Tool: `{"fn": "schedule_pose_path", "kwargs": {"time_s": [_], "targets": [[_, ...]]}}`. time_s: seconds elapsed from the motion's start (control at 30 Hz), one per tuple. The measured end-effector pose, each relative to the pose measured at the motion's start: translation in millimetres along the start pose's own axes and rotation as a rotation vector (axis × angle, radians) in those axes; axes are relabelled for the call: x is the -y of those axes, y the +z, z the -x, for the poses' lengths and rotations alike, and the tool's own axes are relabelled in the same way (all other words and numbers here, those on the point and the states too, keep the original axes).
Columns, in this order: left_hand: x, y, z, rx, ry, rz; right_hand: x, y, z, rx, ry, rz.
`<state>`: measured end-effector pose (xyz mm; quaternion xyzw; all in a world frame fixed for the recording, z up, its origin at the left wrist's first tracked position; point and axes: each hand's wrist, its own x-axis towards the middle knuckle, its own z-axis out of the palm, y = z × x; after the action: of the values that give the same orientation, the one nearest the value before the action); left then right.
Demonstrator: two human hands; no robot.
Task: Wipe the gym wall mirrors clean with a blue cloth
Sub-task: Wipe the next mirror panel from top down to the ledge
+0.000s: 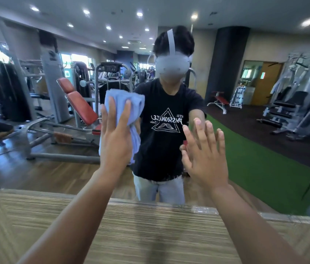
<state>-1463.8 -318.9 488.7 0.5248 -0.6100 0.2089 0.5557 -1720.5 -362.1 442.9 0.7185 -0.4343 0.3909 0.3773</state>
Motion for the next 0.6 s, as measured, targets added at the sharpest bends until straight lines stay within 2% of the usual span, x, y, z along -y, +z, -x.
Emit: {"fn": "schedule_pose_path", "kwargs": {"time_s": [0.37,0.5,0.6], "targets": [[-72.9,54.8,-12.2,-0.129,0.146,0.017,-72.6,-21.0,38.5,0.005,0.128,0.025],[-106.8,82.3,-7.3,-0.06,0.291,-0.008,-100.8,-23.5,46.7,0.026,0.159,0.028],[-120.9,103.4,14.3,-0.038,0.524,-0.065,-118.3,-18.6,47.9,0.006,0.142,0.026]]}}
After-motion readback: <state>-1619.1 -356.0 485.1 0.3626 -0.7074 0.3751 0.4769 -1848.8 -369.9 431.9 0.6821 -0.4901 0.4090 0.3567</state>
